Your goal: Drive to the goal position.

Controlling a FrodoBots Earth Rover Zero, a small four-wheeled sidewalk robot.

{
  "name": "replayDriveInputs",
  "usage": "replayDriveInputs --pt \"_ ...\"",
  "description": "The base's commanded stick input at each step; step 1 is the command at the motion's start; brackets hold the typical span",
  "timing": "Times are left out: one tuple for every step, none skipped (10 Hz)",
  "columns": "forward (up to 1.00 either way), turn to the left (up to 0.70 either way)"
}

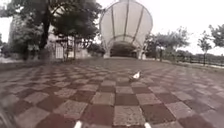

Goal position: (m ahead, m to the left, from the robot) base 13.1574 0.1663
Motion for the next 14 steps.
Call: replayDriveInputs --pt "0.50 0.00" --pt "0.50 0.00" --pt "0.50 0.00" --pt "0.50 0.00" --pt "0.50 0.00" --pt "0.50 0.00" --pt "0.50 0.00" --pt "0.50 0.00" --pt "0.50 0.00" --pt "0.50 0.00" --pt "0.50 0.00" --pt "0.50 0.00" --pt "0.50 0.00" --pt "0.50 0.00"
